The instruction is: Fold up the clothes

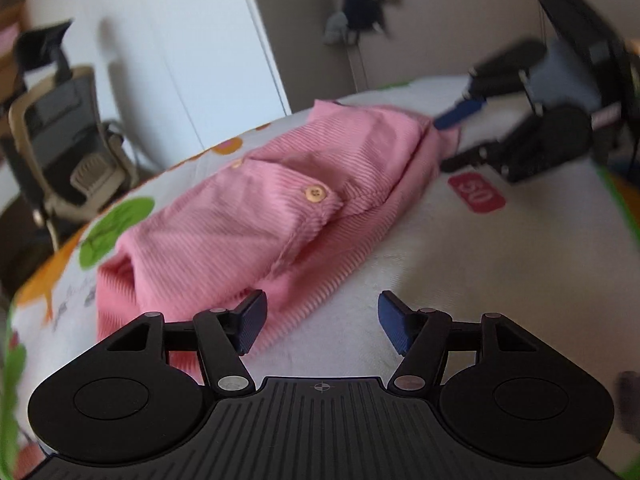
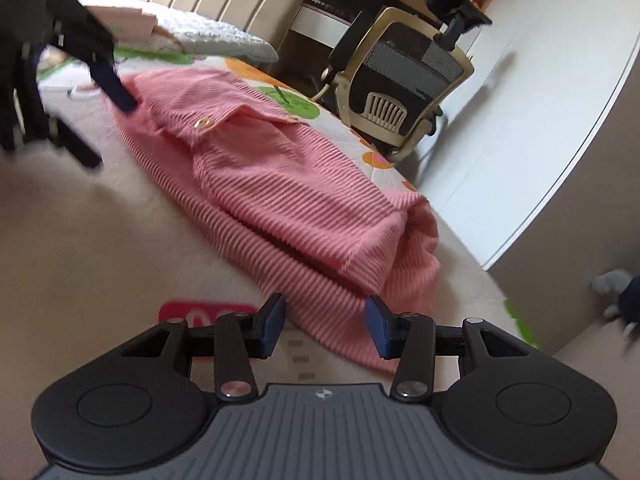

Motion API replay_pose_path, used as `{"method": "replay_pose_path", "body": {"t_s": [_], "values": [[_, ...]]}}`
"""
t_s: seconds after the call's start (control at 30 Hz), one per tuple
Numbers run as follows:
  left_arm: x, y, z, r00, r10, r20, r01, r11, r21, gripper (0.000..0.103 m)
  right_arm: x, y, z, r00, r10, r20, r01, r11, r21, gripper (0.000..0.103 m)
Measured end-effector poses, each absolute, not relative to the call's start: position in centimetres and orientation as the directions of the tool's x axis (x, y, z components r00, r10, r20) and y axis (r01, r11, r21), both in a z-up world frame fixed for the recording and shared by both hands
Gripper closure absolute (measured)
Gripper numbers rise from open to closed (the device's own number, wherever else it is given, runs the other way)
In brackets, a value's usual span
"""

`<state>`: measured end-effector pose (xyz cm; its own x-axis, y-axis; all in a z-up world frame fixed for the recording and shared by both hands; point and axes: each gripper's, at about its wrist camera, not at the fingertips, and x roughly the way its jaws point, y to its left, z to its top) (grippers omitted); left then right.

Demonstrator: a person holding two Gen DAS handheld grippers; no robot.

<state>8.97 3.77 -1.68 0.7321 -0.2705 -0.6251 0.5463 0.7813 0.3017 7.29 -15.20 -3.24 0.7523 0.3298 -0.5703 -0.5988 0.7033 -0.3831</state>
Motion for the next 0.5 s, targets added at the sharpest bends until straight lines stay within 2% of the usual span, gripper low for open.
{"method": "replay_pose_path", "body": {"t_s": [0.03, 0.07, 0.13, 0.33, 0.43, 0.5], "values": [[9.4, 3.4, -1.8, 0.733, -0.269, -0.625, 0.548, 0.777, 0.308, 0.037, 7.7, -15.2, -3.0, 0.742, 0.341, -0.578, -0.605, 0.712, -0.356, 0.077], [10.2, 3.3, -1.8, 0.734, -0.266, -0.624, 0.541, 0.785, 0.301, 0.058, 8.1, -15.1, -2.7, 0.732, 0.351, -0.584, -0.609, 0.721, -0.331, 0.098], [10.7, 3.5, -0.8, 0.749, -0.262, -0.609, 0.523, 0.798, 0.300, 0.098, 7.8, -15.3, -1.5, 0.747, 0.370, -0.553, -0.602, 0.730, -0.324, 0.099], [8.3, 5.3, 4.0, 0.784, -0.328, -0.526, 0.514, 0.819, 0.256, 0.097, 4.9, -17.6, 2.2, 0.769, 0.403, -0.496, -0.587, 0.752, -0.300, 0.100], [6.9, 6.5, 5.3, 0.786, -0.360, -0.502, 0.519, 0.827, 0.218, 0.088, 4.5, -18.5, 2.3, 0.779, 0.392, -0.489, -0.566, 0.775, -0.281, 0.100], [6.8, 7.1, 5.4, 0.776, -0.367, -0.514, 0.519, 0.833, 0.189, 0.076, 4.6, -18.5, 2.0, 0.776, 0.394, -0.493, -0.563, 0.784, -0.260, 0.100]]}}
